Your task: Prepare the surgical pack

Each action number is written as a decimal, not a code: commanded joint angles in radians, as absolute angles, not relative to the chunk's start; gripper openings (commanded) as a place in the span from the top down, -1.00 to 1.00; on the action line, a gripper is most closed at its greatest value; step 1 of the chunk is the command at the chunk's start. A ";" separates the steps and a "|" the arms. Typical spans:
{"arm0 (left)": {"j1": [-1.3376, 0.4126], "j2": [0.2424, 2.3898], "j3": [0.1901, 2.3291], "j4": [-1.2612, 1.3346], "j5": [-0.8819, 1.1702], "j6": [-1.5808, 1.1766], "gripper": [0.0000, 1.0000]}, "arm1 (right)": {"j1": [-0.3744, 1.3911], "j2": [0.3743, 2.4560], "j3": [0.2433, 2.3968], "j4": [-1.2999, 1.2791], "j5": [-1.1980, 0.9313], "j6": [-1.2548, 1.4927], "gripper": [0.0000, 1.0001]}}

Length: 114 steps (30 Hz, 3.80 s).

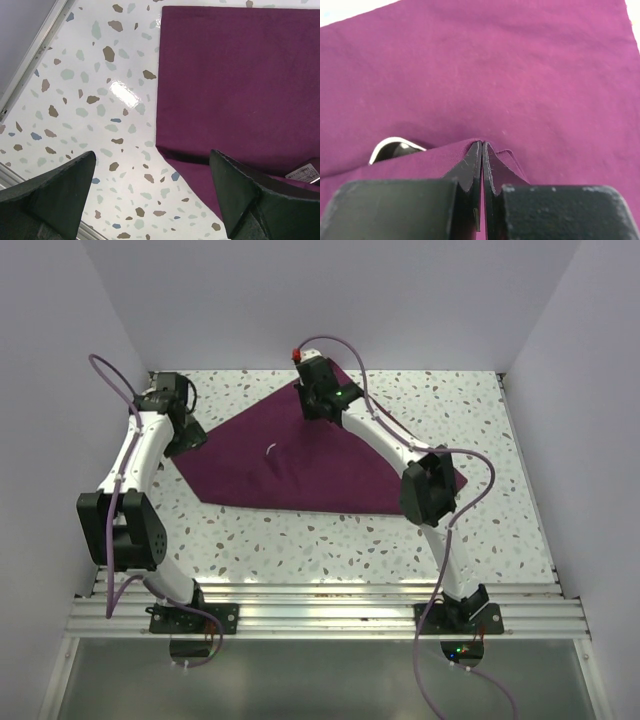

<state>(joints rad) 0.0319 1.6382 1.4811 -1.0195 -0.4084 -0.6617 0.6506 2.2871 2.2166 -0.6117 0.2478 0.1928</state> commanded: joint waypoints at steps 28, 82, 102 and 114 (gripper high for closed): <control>0.038 1.654 1.468 -1.012 -0.405 -0.678 -0.99 | 0.581 2.493 2.242 -0.560 0.052 0.302 1.00; 0.038 1.655 1.436 -0.983 -0.391 -0.641 -0.99 | 0.615 2.385 2.352 -0.652 0.138 0.287 1.00; 0.038 1.720 1.473 -0.986 -0.383 -0.653 -0.99 | 0.549 2.562 2.514 -0.558 0.135 0.268 1.00; 0.038 1.755 1.502 -0.991 -0.391 -0.660 -0.99 | 0.528 2.617 2.502 -0.549 0.127 0.282 1.00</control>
<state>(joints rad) 0.0319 1.7401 1.4551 -1.0080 -0.3702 -0.6514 0.5465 2.6137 2.4691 -0.6056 0.1131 0.2840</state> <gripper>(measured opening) 0.994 0.007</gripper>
